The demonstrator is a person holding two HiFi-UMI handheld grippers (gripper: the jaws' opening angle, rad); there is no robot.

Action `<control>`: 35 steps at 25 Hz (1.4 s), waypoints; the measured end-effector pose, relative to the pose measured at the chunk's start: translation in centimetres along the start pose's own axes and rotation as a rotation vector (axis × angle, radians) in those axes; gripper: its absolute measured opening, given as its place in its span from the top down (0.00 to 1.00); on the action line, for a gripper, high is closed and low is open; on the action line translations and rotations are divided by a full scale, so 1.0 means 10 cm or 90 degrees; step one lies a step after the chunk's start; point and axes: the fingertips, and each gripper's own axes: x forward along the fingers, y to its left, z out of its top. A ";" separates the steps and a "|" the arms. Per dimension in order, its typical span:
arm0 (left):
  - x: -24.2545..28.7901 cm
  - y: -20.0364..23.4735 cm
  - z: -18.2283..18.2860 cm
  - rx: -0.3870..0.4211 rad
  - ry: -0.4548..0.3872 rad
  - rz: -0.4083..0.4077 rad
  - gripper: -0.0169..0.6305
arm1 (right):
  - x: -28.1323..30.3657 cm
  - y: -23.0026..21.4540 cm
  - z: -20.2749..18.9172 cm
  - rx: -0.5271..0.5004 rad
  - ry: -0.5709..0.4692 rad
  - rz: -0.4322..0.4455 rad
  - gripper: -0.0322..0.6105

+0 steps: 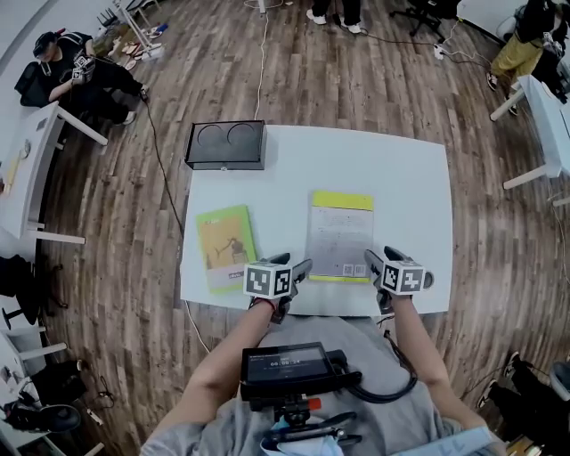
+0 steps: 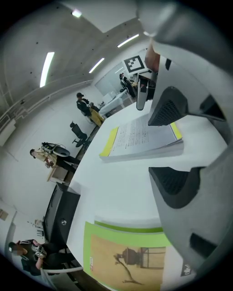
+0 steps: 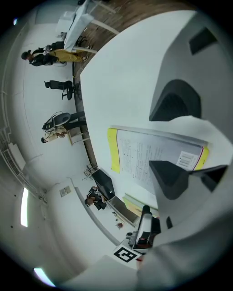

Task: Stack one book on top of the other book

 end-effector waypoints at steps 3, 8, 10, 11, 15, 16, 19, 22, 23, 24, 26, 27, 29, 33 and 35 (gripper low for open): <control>-0.20 -0.08 -0.04 -0.009 -0.022 -0.028 0.55 | -0.01 0.22 0.14 -0.040 -0.010 0.027 0.56; -0.45 -0.17 0.03 -0.040 -0.072 -0.053 0.55 | 0.05 0.82 0.42 -0.114 -0.026 0.099 0.55; -0.55 -0.20 0.11 -0.058 -0.102 -0.066 0.55 | 0.06 1.08 0.52 -0.135 -0.030 0.133 0.55; -0.60 -0.21 0.15 -0.064 -0.116 -0.072 0.55 | 0.06 1.21 0.56 -0.145 -0.032 0.149 0.54; -0.87 -0.21 0.33 -0.077 -0.171 -0.078 0.55 | 0.09 1.65 0.67 -0.187 -0.035 0.204 0.54; -0.94 -0.18 0.36 -0.080 -0.183 -0.075 0.55 | 0.11 1.75 0.68 -0.197 -0.034 0.215 0.54; -1.14 -0.04 0.41 -0.089 -0.216 -0.058 0.55 | 0.20 2.00 0.68 -0.219 -0.024 0.242 0.54; -1.38 0.21 0.44 -0.098 -0.245 -0.025 0.55 | 0.29 2.27 0.66 -0.241 -0.013 0.266 0.54; -1.46 0.31 0.44 -0.100 -0.252 -0.010 0.55 | 0.32 2.36 0.66 -0.247 -0.009 0.273 0.54; -1.53 0.41 0.43 -0.102 -0.258 0.005 0.55 | 0.36 2.45 0.65 -0.253 -0.006 0.281 0.54; -1.66 0.62 0.40 -0.107 -0.266 0.033 0.55 | 0.43 2.61 0.63 -0.262 0.001 0.293 0.54; -1.71 0.72 0.37 -0.110 -0.269 0.047 0.55 | 0.47 2.67 0.60 -0.266 0.007 0.297 0.54; -1.78 0.90 0.31 -0.110 -0.269 0.075 0.55 | 0.55 2.78 0.55 -0.270 0.019 0.304 0.54; -1.88 1.21 0.22 -0.111 -0.258 0.108 0.55 | 0.70 3.01 0.46 -0.272 0.038 0.315 0.54; -1.92 1.35 0.18 -0.108 -0.247 0.119 0.55 | 0.76 3.13 0.41 -0.272 0.046 0.319 0.54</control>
